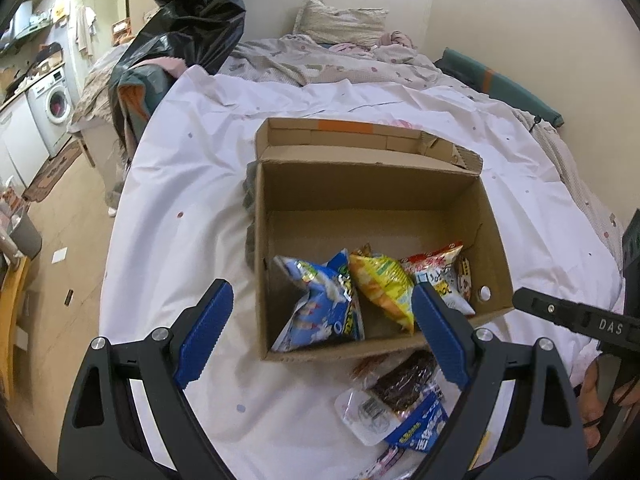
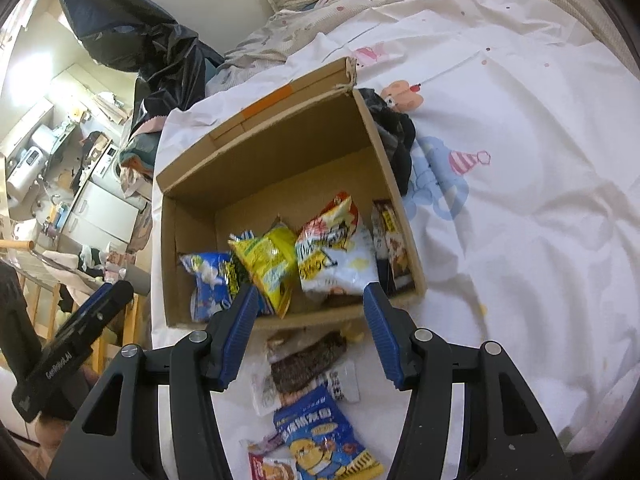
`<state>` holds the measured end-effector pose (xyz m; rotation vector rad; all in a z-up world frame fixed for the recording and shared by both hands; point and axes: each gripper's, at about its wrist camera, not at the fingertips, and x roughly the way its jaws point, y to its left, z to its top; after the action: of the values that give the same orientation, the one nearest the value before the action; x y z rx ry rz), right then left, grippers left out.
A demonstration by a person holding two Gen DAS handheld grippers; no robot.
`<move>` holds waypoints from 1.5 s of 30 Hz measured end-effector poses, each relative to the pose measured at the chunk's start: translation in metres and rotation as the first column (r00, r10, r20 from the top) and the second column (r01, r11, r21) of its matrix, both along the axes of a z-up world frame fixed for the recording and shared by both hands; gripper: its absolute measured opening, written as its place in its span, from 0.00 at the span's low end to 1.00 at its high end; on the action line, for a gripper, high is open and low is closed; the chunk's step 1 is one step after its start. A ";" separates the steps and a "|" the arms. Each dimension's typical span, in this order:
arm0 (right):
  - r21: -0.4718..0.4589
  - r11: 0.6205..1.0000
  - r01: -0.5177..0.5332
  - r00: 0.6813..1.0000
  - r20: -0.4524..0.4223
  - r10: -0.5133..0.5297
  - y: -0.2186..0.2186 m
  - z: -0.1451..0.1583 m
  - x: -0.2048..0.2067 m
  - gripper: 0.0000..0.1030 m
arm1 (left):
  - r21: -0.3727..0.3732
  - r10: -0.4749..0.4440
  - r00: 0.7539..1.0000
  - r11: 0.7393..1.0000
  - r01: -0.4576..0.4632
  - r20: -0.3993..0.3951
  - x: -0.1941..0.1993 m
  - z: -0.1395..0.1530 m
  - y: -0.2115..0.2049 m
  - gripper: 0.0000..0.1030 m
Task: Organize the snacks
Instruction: 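Withdraw both grippers from the box toward the remaining snacks, then grasp the pink-wrapped bar with the left gripper while the right gripper grasps the blue cartoon bag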
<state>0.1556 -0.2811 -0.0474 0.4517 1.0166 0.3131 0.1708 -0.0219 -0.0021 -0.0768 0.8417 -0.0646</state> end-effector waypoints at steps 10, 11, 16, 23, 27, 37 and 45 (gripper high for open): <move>0.009 0.999 -0.036 0.999 -0.023 0.036 0.007 -0.007 -0.029 0.58 | 0.018 0.041 0.996 0.999 -0.040 -0.077 -0.028 -0.017 0.013 0.86; 0.016 0.999 -0.037 0.999 -0.028 0.037 0.008 -0.009 -0.031 0.59 | 0.014 0.045 0.995 0.999 -0.044 -0.088 -0.031 -0.019 0.014 0.86; -0.004 0.999 -0.051 0.997 -0.050 0.051 0.011 -0.016 -0.035 0.61 | -0.017 0.058 0.984 0.998 -0.061 -0.167 -0.043 -0.036 0.021 0.86; -0.039 0.999 -0.029 0.994 -0.104 0.024 0.001 -0.031 -0.036 0.61 | -0.030 -0.091 0.919 0.996 0.086 -0.383 -0.051 -0.087 -0.005 0.86; -0.031 0.999 -0.012 0.993 -0.114 0.008 -0.005 -0.033 -0.037 0.61 | -0.035 -0.153 0.879 0.987 0.154 -0.452 -0.056 -0.112 -0.029 0.74; -0.024 0.999 0.025 0.991 -0.130 -0.027 -0.016 -0.036 -0.035 0.62 | 0.003 -0.257 0.795 0.951 0.310 -0.550 -0.062 -0.149 -0.076 0.46; -0.051 0.997 0.060 0.988 -0.137 -0.067 -0.020 -0.037 -0.033 0.62 | 0.015 -0.255 0.781 0.947 0.320 -0.571 -0.068 -0.147 -0.067 0.15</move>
<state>0.1229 -0.3015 -0.0843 0.4677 1.1402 0.2026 0.1025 -0.0888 -0.1487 0.1513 1.4501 -0.2967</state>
